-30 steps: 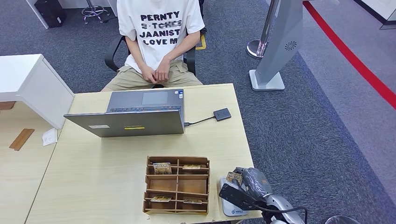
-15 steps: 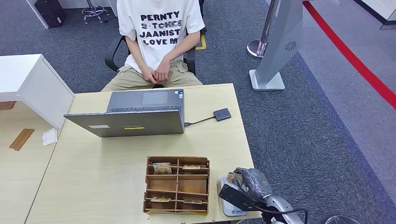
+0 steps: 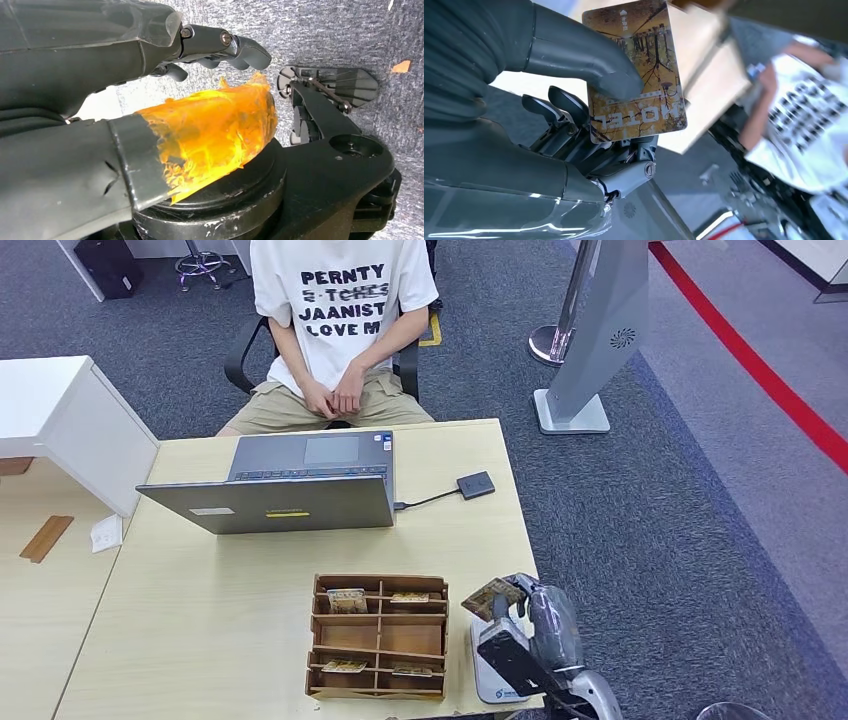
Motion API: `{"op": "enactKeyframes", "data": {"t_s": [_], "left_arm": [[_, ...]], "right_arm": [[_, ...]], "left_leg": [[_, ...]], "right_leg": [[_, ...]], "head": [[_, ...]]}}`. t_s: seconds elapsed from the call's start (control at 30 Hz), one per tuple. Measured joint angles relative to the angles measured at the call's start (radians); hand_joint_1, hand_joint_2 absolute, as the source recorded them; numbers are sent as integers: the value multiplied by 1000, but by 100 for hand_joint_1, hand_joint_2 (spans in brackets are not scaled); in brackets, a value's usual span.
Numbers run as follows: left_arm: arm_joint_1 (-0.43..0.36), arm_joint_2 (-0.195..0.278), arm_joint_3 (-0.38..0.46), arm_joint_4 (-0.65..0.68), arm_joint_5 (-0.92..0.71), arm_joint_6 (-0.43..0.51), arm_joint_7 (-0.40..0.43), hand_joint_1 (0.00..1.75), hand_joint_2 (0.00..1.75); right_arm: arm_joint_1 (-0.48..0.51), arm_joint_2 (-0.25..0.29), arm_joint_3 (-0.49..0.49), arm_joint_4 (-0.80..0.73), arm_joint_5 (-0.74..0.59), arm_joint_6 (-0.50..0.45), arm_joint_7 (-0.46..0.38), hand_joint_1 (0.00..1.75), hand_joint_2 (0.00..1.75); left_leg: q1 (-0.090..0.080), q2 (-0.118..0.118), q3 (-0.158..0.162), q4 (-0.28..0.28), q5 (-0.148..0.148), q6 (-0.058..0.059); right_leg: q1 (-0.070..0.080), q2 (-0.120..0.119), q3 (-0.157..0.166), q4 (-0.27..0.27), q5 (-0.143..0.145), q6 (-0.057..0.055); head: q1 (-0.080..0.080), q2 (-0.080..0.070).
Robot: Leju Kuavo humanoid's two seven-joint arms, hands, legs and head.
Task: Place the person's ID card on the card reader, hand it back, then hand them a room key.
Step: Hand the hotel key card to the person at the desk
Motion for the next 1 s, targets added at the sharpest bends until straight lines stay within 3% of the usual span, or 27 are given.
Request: {"op": "enactKeyframes", "data": {"t_s": [0.37,0.67,0.8,1.0], "left_arm": [[-1,-2,0,0,-22,-6,-2,0,0],[-3,2,-11,0,-44,-15,-3,0,0],[-7,6,-24,0,-66,-20,0,0,0],[-16,22,-63,0,-113,-40,9,0,0]], "right_arm": [[22,107,-76,-115,-55,-137,-156,175,175],[-15,158,-104,-148,-64,-153,-201,175,175],[-85,165,-101,-128,-22,-121,-185,175,175],[-273,179,-64,-23,70,-44,-137,175,175]], "left_leg": [[0,0,0,0,0,0],[0,0,0,0,0,0],[0,1,0,0,1,0],[0,2,0,0,2,-1]], "right_leg": [[-1,0,0,0,0,0],[0,0,0,0,0,0],[-1,1,0,1,1,0],[-1,2,0,1,2,-1]], "head": [[0,0],[0,0],[0,0],[0,0]]}}
